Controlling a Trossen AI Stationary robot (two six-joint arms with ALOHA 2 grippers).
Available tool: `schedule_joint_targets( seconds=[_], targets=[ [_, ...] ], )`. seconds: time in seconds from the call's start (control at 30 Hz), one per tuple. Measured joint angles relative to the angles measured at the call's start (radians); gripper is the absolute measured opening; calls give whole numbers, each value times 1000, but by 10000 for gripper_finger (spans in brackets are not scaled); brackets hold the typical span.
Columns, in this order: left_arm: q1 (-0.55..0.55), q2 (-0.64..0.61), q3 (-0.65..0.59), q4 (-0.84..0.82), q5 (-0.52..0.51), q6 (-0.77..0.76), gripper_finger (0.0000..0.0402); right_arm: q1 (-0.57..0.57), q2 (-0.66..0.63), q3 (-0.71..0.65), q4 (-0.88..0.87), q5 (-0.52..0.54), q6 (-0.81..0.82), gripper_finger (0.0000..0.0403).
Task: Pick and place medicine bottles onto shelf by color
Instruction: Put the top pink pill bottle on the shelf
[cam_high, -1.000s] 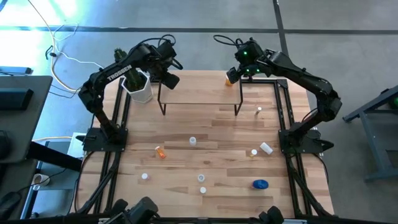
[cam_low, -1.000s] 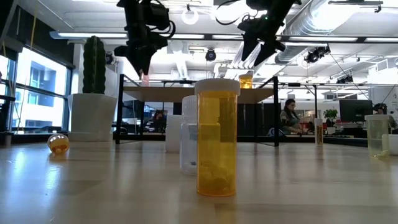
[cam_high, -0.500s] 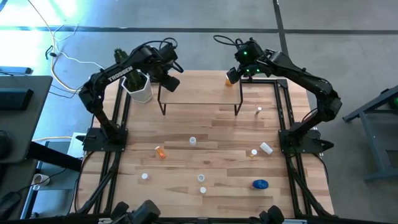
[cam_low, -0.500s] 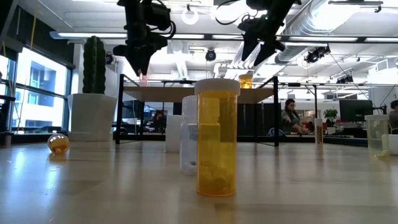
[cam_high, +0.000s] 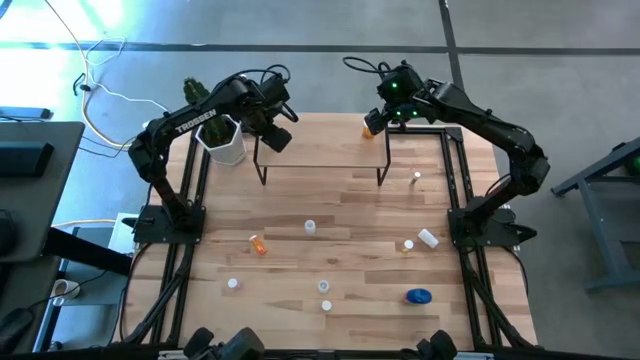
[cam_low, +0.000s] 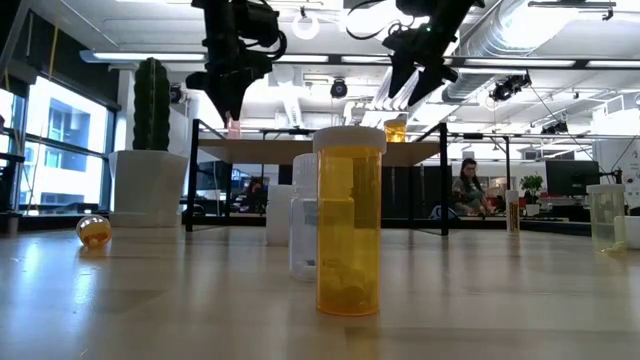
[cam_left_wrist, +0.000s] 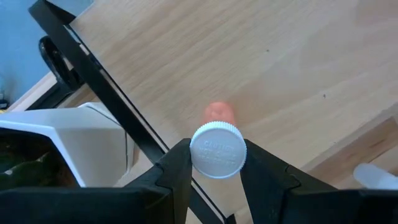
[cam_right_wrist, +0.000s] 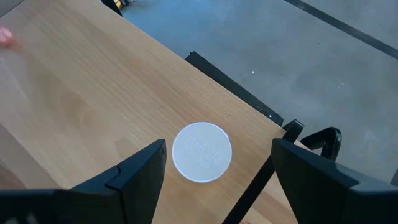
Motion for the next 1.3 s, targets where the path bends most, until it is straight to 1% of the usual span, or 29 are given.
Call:
schedule_joint_targets(
  seconds=[0.2,0.4,0.9,1.3],
  targets=[
    [-1,0,0,0,1,18,111,0,0,0,0,0,0,281],
    [-1,0,0,0,57,82,111,0,0,0,0,0,0,281],
    [-3,0,0,-9,50,228,111,0,0,0,0,0,1,281],
    [-3,0,0,-9,50,247,111,0,0,0,0,0,3,281]
  ],
)
